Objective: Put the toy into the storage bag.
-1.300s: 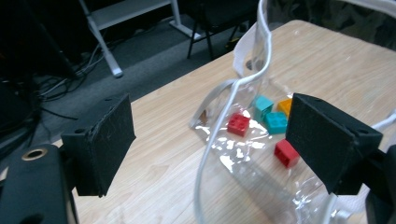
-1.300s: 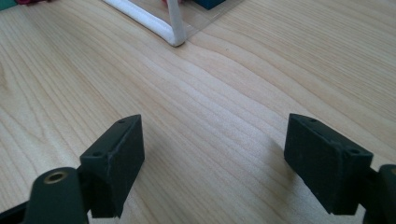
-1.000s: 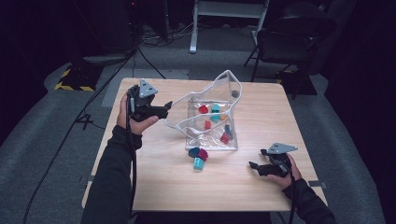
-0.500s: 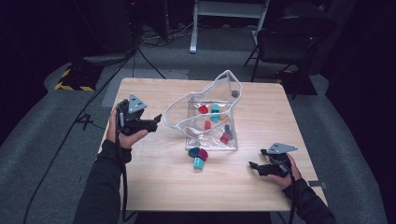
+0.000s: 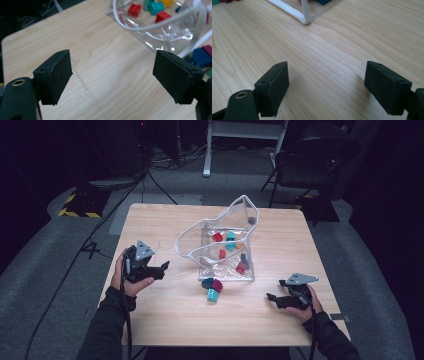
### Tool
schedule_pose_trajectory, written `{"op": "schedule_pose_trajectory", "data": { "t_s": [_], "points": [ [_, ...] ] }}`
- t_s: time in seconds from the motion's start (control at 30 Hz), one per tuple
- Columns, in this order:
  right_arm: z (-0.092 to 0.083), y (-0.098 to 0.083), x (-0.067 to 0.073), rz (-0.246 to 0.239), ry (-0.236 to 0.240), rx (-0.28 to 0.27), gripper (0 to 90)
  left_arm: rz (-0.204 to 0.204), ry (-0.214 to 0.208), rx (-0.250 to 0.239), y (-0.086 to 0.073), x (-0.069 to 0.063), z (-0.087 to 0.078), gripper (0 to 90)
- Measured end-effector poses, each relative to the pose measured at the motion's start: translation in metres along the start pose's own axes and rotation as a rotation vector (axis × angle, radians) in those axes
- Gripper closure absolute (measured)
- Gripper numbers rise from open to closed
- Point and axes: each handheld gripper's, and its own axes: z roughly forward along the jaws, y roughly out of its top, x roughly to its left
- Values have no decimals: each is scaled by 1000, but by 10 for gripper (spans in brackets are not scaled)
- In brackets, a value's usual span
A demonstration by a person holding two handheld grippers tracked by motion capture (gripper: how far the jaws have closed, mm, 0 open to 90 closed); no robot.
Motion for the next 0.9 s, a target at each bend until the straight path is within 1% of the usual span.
{"op": "schedule_pose_trajectory", "data": {
  "t_s": [0.23, 0.27, 0.37, 0.5, 0.6, 0.8, 0.9],
  "points": [
    [0, 0, 0, 0, 0, 0, 202, 15, -44, 68, -24, -13, 16, 165],
    [0, 0, 0, 0, 0, 0, 202, 17, -50, 72, -26, -16, 18, 165],
    [0, 0, 0, 0, 0, 0, 202, 39, -66, 106, -33, -24, 25, 166],
    [0, 0, 0, 1, 0, 0, 202, 52, -100, 127, -38, -35, 35, 168],
    [0, 0, 0, 1, 0, 0, 202, 58, -123, 130, -41, -44, 42, 170],
    [0, 0, 0, 0, 0, 0, 202, 41, -176, 119, -45, -57, 54, 175],
    [0, 0, 0, 0, 0, 0, 202, 44, -202, 114, -46, -65, 58, 176]
  ]
}}
